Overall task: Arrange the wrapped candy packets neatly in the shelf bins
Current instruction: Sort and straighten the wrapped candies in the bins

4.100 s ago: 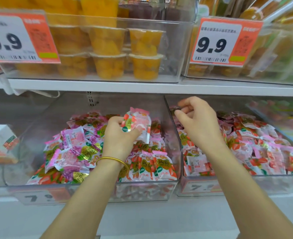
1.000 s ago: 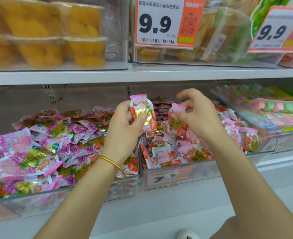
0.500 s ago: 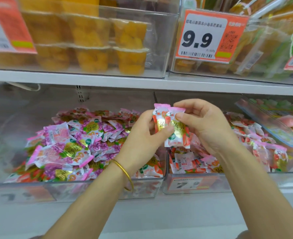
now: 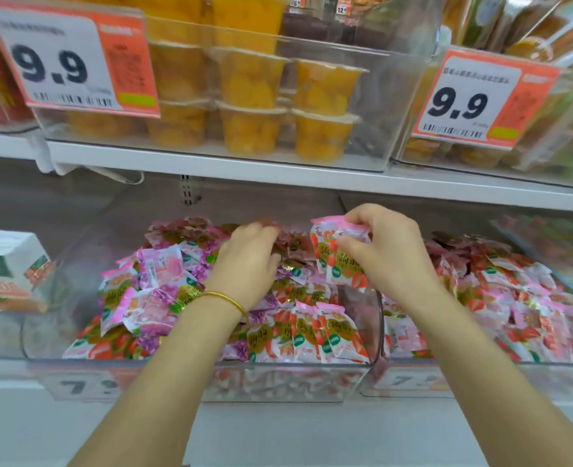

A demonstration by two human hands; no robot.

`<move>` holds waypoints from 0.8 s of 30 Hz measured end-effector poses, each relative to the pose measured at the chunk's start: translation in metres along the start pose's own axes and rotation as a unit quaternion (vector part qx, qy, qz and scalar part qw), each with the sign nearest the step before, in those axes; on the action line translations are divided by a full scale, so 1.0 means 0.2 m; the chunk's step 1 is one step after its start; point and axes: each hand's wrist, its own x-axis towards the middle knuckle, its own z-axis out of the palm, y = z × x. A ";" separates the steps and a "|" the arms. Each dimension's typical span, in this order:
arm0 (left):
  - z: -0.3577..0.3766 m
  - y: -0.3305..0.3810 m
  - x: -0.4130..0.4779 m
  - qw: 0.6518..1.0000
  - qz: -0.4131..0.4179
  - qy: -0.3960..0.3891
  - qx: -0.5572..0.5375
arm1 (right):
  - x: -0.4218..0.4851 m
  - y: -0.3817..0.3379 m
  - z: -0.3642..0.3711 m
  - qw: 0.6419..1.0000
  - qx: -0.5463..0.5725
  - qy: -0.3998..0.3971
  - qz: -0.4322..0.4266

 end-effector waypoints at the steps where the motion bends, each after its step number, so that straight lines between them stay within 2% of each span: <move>1: 0.03 0.00 0.03 0.998 0.018 -0.026 0.045 | 0.01 0.00 0.02 1.000 -0.010 -0.001 0.003; 5: 0.13 -0.04 0.09 0.979 0.063 -0.107 0.160 | 0.06 -0.02 0.09 0.997 -0.065 -0.030 -0.002; 9: 0.14 -0.08 0.09 0.976 0.050 -0.094 0.192 | 0.17 -0.06 0.16 0.983 -0.146 -0.106 -0.027; 13: 0.13 -0.08 0.08 0.977 0.038 -0.077 0.193 | 0.21 -0.08 0.18 0.964 -0.219 -0.148 -0.014; 16: 0.10 -0.10 0.09 0.980 0.010 -0.079 0.180 | 0.20 -0.08 0.18 0.962 -0.226 -0.149 -0.019; 21: 0.14 -0.05 0.04 0.972 0.051 -0.139 0.184 | 0.13 -0.05 0.17 0.979 -0.181 -0.077 -0.043; 24: 0.15 -0.03 0.03 0.967 0.047 -0.151 0.200 | 0.11 -0.03 0.17 0.982 -0.169 -0.065 -0.052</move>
